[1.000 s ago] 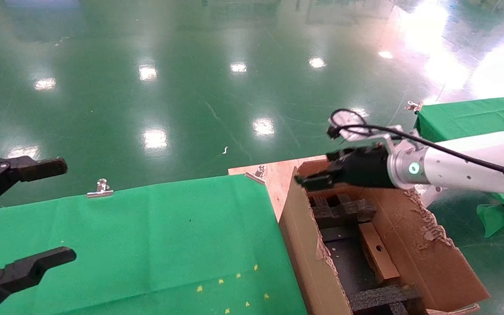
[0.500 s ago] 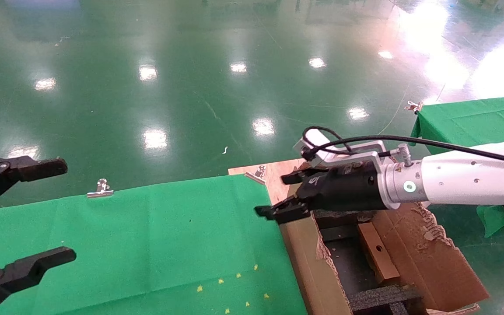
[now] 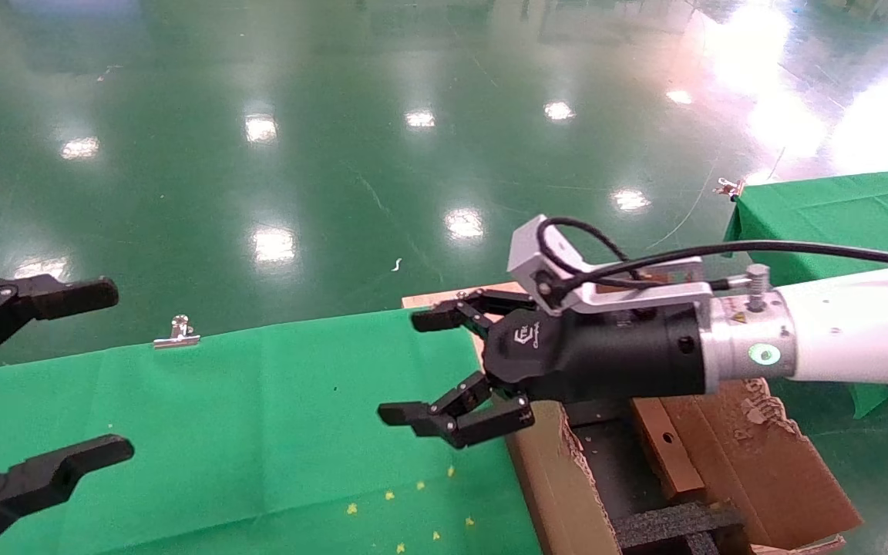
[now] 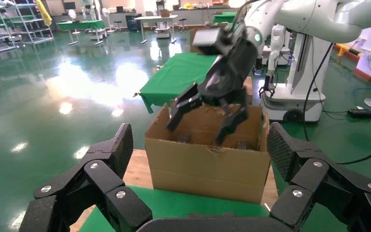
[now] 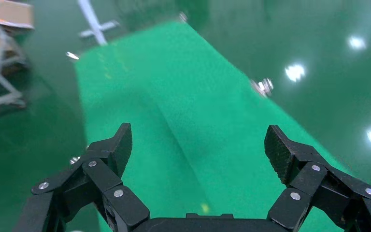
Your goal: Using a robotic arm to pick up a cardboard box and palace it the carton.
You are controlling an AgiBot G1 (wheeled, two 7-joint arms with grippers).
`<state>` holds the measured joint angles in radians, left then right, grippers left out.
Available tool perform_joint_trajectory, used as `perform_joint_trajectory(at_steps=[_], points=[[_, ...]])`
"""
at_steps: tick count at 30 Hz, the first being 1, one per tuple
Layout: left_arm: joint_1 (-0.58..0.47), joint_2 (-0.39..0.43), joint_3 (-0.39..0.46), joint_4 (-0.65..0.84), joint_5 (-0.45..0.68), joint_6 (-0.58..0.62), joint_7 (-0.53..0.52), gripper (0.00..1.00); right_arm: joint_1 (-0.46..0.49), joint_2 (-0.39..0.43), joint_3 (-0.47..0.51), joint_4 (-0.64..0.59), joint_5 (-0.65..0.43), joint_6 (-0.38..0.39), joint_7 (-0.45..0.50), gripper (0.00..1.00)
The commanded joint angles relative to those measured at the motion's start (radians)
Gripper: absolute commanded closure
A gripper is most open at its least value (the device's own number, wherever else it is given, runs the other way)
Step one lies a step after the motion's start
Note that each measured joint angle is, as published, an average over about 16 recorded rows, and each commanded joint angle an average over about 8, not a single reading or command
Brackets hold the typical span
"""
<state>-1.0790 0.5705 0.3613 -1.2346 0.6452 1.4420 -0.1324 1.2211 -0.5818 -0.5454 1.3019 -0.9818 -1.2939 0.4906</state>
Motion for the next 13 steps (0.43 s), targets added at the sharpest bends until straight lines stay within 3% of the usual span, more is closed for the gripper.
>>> perform_joint_trajectory(at_steps=[1, 8, 13], points=[[0.000, 0.000, 0.000, 0.000, 0.000, 0.000, 0.000, 0.00, -0.025, -0.005, 0.045, -0.003, 0.043, -0.034, -0.052, 0.00], [0.000, 0.000, 0.000, 0.000, 0.000, 0.000, 0.000, 0.00, -0.111, -0.022, 0.201, -0.013, 0.190, -0.152, -0.229, 0.00], [0.000, 0.000, 0.000, 0.000, 0.000, 0.000, 0.000, 0.00, -0.144, -0.029, 0.262, -0.017, 0.248, -0.198, -0.299, 0.00]])
